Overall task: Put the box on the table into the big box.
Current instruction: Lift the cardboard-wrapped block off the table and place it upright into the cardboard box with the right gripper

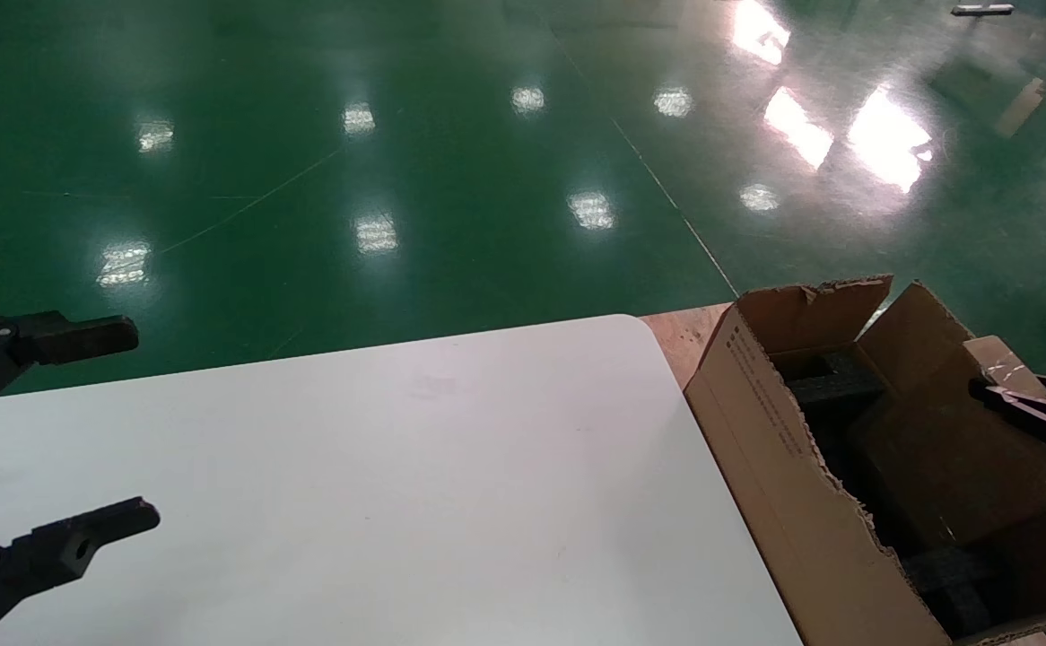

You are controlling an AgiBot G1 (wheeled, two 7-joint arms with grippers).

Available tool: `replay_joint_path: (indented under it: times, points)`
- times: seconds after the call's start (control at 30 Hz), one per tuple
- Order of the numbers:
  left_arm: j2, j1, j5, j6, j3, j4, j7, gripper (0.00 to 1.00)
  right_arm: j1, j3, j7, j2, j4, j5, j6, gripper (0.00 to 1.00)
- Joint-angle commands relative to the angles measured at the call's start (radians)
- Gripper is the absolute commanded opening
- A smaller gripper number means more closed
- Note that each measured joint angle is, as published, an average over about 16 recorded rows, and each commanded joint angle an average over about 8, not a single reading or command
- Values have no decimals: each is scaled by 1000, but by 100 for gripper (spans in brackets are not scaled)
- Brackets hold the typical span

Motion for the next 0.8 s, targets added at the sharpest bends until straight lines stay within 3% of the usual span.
replay_joint_path:
  times: [0.03,0.43,0.8]
  points:
    - [0,0,0,0,0,0,0,100,-8,3,1,-5,2,2,8,0]
    - [0,0,0,0,0,0,0,100,-83,23,6,-35,50,15,96,0]
    - [0,0,0,0,0,0,0,100,-139,31,27,-39,103,16,128,0]
